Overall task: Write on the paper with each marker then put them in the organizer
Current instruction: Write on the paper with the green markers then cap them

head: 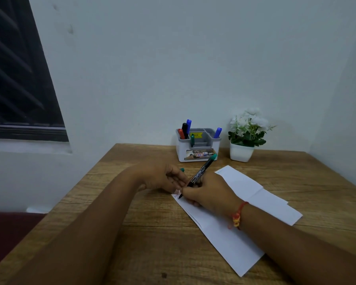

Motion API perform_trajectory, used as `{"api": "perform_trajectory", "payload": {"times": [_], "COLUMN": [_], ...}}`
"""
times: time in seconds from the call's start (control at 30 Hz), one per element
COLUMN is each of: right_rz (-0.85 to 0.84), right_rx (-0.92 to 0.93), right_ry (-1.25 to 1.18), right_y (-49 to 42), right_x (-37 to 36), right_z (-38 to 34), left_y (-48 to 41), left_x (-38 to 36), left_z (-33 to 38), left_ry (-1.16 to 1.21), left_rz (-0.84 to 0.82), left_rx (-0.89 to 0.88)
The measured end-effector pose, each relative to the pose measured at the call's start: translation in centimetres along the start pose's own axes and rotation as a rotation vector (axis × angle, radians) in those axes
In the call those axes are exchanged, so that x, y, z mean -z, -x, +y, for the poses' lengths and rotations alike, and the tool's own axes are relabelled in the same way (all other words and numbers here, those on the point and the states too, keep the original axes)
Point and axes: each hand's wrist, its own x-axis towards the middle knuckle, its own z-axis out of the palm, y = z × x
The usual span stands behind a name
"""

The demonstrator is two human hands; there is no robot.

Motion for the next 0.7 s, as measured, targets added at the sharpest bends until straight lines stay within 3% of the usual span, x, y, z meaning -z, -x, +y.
{"api": "perform_trajectory", "payload": {"times": [0.7], "right_rz": [0.031], "right_rx": [-0.013], "right_ry": [0.030], "right_y": [0.00], "right_x": [0.03], "right_z": [-0.07], "left_y": [0.08], "left_x": [0.05], "left_z": [0.07], "left_ry": [-0.031], "left_rz": [-0.003], "left_rx": [-0.012]}}
